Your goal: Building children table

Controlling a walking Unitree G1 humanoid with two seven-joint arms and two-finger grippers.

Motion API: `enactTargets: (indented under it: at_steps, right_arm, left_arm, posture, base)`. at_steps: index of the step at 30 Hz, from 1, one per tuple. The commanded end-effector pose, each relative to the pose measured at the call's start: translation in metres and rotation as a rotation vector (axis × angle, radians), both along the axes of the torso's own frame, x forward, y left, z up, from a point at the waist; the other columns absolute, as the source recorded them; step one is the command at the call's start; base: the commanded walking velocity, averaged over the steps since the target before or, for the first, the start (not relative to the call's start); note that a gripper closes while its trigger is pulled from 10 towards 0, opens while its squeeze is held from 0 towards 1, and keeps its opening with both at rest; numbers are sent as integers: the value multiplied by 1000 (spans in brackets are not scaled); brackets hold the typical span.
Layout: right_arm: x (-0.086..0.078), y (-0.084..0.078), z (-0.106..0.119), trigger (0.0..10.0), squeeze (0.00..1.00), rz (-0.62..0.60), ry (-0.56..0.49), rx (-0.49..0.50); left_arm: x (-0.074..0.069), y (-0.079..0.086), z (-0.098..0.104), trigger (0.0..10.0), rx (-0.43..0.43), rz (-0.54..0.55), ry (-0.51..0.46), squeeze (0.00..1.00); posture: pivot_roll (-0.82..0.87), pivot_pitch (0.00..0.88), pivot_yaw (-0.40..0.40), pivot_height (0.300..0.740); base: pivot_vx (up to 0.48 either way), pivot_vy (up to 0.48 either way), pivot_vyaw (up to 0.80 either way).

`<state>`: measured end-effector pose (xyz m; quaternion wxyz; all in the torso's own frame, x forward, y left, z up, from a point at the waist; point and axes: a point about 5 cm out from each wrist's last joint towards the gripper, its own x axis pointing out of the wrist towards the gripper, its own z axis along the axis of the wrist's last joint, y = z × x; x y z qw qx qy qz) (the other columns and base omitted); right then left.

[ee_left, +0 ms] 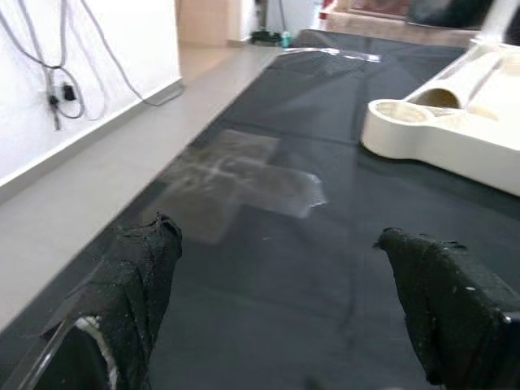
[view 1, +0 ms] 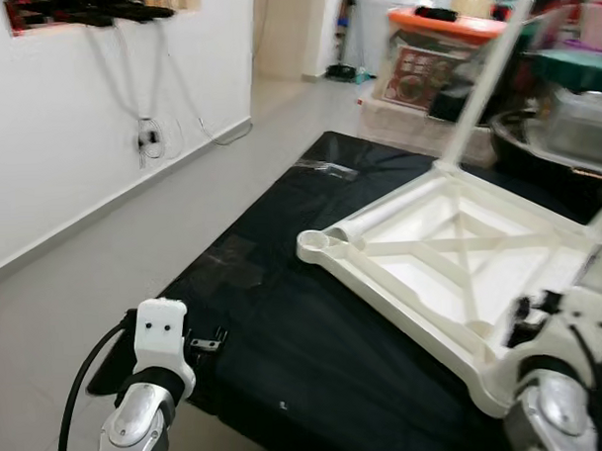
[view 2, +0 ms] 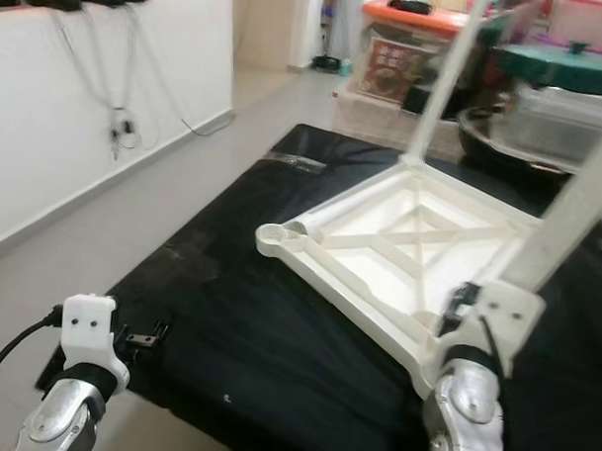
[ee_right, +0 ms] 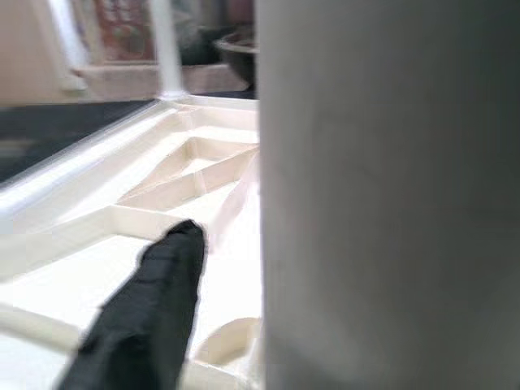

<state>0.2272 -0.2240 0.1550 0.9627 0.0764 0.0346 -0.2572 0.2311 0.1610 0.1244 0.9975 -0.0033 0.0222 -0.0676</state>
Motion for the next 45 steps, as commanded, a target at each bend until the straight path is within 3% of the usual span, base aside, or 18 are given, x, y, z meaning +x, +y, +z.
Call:
enactTargets:
  at_steps: [1, 2, 4, 7, 9, 12, 14, 15, 18, 19, 24, 26, 28, 29, 30, 32, 40, 45]
  right_arm:
    - [8, 7, -1, 10000, 1000, 76, -9, 44]
    - [19, 2, 9, 10000, 0, 139, -41, 37]
    - [34, -10, 24, 10000, 0, 312, -74, -25]
    - [37, -13, 26, 10000, 0, 365, -75, -41]
    - [34, 0, 18, 10000, 0, 646, -68, -77]
    - [31, 6, 14, 10000, 0, 749, -58, -86]
    - [31, 12, 0, 9294, 0, 845, -14, -80]
    - [36, 14, -10, 6471, 0, 868, 19, -69]
    - [42, 13, -17, 6314, 0, 861, 36, -61]
    - [52, 7, -20, 0, 0, 771, 34, -59]
    - [66, -16, -20, 0, 0, 439, 17, -35]
    - [45, -53, -36, 0, 0, -68, 129, 21]
    - [45, -53, -36, 0, 0, -68, 129, 21]
    - [28, -63, -45, 0, 0, -247, 175, 51]
    - [28, -63, -45, 0, 0, -247, 175, 51]
    - [-10, -68, -52, 0, 0, -456, 240, 8]
    - [-45, -69, -53, 0, 0, -529, 283, -127]
    - [-63, -106, -54, 0, 0, -678, 298, -171]
  left_arm:
    - [0, -2, 1, 10000, 0, -8, 4, 0]
    - [0, -2, 2, 10000, -2, -5, 2, 0]
    - [1, -3, 3, 10000, -6, 0, -3, 0]
    - [2, -3, 3, 10000, -8, 1, -4, 0]
    - [3, -4, 2, 10000, -9, -1, -5, 0]
    - [3, -4, 2, 10000, -10, -1, -5, 0]
    - [4, -4, 2, 10000, -11, 0, -7, 0]
    - [5, -4, 2, 10000, -10, 3, -11, 0]
    - [5, -4, 3, 10000, -9, 6, -15, 0]
    - [5, -3, 3, 10000, -9, 10, -17, 0]
    - [6, -2, 2, 10000, -7, 17, -20, 0]
    - [5, -1, 2, 10000, -3, 11, -18, 0]
    - [5, -1, 2, 10000, -3, 11, -18, 0]
    - [4, -1, 2, 10000, -2, 10, -16, 0]
    - [4, -1, 2, 10000, -2, 10, -16, 0]
    - [3, 0, 1, 10000, 1, 9, -12, 0]
    - [1, 3, -1, 10000, 2, 21, 3, 0]
    - [0, 3, -2, 10000, 1, 26, 3, 0]
  posture:
    - [186, 0, -116, 740]
    - [192, 0, -124, 740]
    - [196, 0, -131, 740]
    - [196, 0, -131, 740]
    - [205, 0, -137, 740]
    - [205, 0, -137, 740]
    - [222, 0, -141, 740]
    - [229, 0, -144, 740]
    - [233, 0, -146, 740]
    - [235, 0, -149, 740]
    - [235, 0, -152, 740]
    - [225, 0, -139, 740]
    - [225, 0, -139, 740]
    - [224, 0, -138, 740]
    - [224, 0, -138, 740]
    - [211, 0, -127, 740]
    - [185, 0, -129, 740]
    - [190, 0, -141, 740]
  base:
    - [0, 0, 0]
    - [0, 0, 0]
    - [0, 0, 0]
    - [0, 0, 0]
    - [0, 0, 0]
    - [0, 0, 0]
    - [0, 0, 0]
    - [0, 0, 0]
    - [0, 0, 0]
    - [0, 0, 0]
    - [0, 0, 0]
    - [0, 0, 0]
    - [0, 0, 0]
    - [0, 0, 0]
    - [0, 0, 0]
    - [0, 0, 0]
    - [0, 0, 0]
    - [0, 0, 0]
